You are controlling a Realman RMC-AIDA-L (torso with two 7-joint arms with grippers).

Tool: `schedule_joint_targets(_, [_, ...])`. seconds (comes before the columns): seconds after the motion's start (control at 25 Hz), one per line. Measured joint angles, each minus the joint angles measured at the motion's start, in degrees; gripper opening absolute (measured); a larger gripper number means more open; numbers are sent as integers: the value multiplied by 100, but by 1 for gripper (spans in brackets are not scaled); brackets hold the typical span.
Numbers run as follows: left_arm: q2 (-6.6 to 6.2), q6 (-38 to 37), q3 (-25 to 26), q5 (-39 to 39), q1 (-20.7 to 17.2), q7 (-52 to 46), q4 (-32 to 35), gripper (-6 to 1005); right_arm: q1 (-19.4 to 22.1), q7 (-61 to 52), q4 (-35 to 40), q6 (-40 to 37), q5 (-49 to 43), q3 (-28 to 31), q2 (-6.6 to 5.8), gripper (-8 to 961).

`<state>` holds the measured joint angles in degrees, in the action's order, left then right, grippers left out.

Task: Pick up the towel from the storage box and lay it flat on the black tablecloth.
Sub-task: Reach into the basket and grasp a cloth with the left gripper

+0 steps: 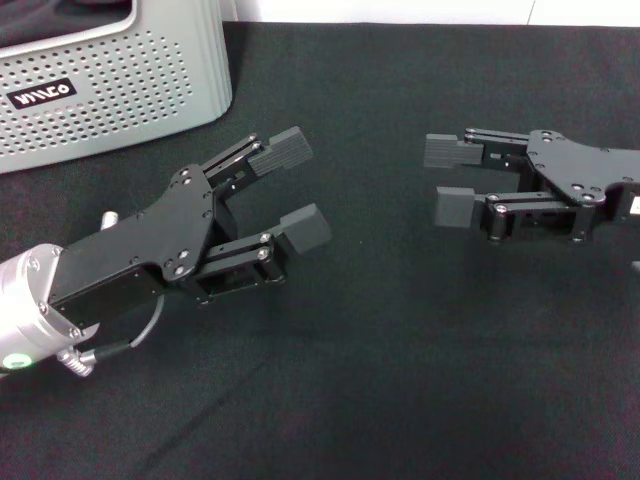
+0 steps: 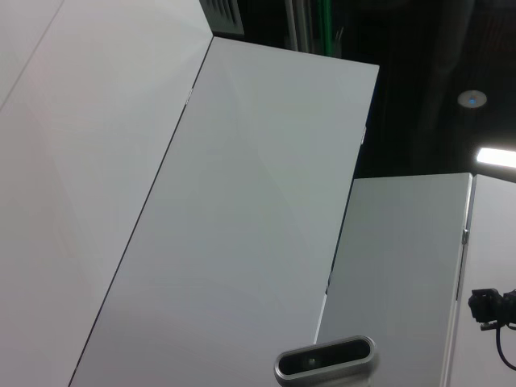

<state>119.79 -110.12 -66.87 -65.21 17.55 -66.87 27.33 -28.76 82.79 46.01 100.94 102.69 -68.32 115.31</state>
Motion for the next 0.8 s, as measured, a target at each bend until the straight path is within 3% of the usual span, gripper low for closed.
schedule_joint_targets(0.64, [0,0,22,14,19,0,13,889,-15,-17,8,10,1,-21,-17,852])
schedule_joint_targets(0.8, [13,0,103,509,-20,-6,17,889,19,4,-13,-44,2,65,-40,852])
